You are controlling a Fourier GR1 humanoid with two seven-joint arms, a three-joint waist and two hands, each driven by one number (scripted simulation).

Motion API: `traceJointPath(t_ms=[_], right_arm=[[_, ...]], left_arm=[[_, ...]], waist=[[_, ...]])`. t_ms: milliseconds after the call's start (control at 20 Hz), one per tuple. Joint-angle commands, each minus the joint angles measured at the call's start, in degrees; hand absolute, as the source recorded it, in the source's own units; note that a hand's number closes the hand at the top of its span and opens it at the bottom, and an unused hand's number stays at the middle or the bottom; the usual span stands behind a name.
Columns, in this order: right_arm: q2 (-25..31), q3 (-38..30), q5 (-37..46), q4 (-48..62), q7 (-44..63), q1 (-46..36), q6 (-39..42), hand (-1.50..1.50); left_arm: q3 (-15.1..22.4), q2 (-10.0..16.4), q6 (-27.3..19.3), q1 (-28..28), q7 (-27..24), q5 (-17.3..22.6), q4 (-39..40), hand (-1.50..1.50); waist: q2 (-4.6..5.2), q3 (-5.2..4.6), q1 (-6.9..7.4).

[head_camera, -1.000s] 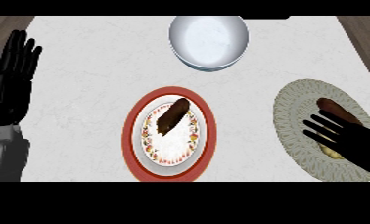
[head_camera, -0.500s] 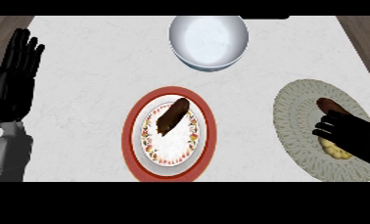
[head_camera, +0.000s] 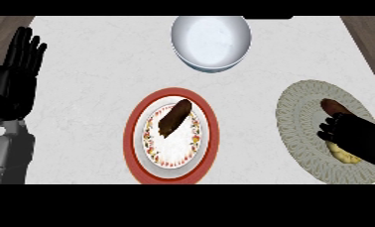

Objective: Pick the squash from the placemat and place it in the bowl

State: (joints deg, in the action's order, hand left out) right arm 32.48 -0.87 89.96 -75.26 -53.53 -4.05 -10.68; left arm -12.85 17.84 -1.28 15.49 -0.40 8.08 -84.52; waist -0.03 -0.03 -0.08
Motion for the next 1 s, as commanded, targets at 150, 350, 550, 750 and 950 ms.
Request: traceJointPath(t_ms=[150,350,550,750,950], right_arm=[[1.83,-8.39,-8.46,18.23,-1.14,-21.51,13.98,1.50],[3.92,-13.02,-12.12,24.41,-0.13,-27.94,19.14,1.50],[6.98,-18.15,-15.64,30.48,0.16,-35.60,20.31,1.50],[10.18,-20.73,-18.54,35.85,-2.31,-42.28,22.30,1.50],[12.08,-21.98,-22.67,40.87,-7.27,-47.90,26.99,1.50]], left_arm=[[3.11,-1.22,2.32,2.74,-0.46,0.31,-0.79,0.00],[4.40,-1.86,2.47,4.78,-0.35,0.17,-1.67,0.00],[5.24,-3.11,2.13,4.81,-0.90,-0.13,-1.11,0.00],[5.31,-2.67,2.20,7.04,0.43,0.01,-0.58,0.00],[5.59,-3.04,2.13,6.41,0.24,-0.24,-0.05,0.00]], waist=[[2.75,0.28,7.72],[4.18,0.52,10.74],[4.23,0.58,11.09],[4.10,0.59,10.47],[3.67,0.49,10.50]])
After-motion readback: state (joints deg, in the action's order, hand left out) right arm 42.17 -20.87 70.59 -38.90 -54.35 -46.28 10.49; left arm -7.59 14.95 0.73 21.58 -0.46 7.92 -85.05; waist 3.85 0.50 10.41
